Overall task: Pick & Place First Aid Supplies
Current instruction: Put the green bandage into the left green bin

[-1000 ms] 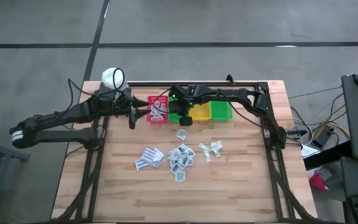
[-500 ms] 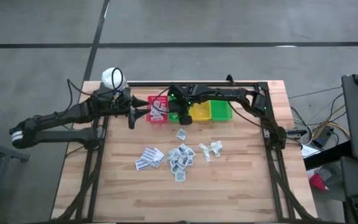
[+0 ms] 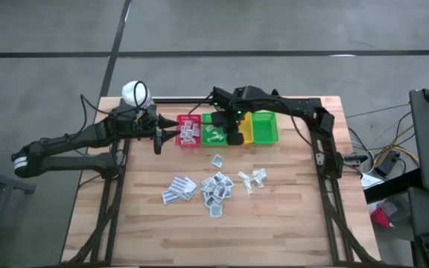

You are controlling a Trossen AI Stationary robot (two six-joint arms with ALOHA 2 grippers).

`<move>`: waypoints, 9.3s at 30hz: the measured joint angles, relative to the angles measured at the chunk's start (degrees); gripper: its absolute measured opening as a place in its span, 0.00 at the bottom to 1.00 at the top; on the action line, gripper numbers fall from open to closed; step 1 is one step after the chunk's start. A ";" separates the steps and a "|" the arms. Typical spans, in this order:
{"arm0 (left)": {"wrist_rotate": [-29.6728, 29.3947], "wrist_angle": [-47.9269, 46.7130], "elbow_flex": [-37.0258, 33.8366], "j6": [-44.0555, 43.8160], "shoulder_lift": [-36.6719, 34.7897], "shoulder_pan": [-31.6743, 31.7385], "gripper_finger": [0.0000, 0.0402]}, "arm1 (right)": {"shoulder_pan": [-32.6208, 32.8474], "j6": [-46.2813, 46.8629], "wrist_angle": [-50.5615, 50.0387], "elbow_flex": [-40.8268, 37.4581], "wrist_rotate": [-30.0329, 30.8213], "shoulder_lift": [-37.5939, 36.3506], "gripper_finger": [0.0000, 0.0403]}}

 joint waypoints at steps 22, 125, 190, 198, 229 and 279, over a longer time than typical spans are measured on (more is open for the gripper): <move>-1.35 1.93 0.00 -0.23 0.02 0.02 0.43 | 11.54 8.92 20.01 -40.65 -4.11 -27.57 0.03; -1.21 2.51 -0.55 -2.14 0.15 -0.02 0.43 | 14.27 19.26 30.41 -44.65 3.37 -11.50 0.02; -1.10 2.56 -0.59 -1.25 0.37 -0.02 0.43 | -0.21 13.53 43.22 -26.63 4.97 -6.61 0.02; -1.10 2.56 -0.59 -0.96 0.37 -0.02 0.43 | -0.17 13.46 43.38 -25.77 4.97 -1.68 0.02; -1.09 2.56 -0.59 -0.83 0.35 0.00 0.43 | -0.54 7.89 34.66 -18.17 5.16 1.56 0.32; -1.31 2.96 -0.61 -0.26 0.44 -0.02 0.43 | 24.22 50.35 27.01 -50.48 -1.53 -29.97 0.07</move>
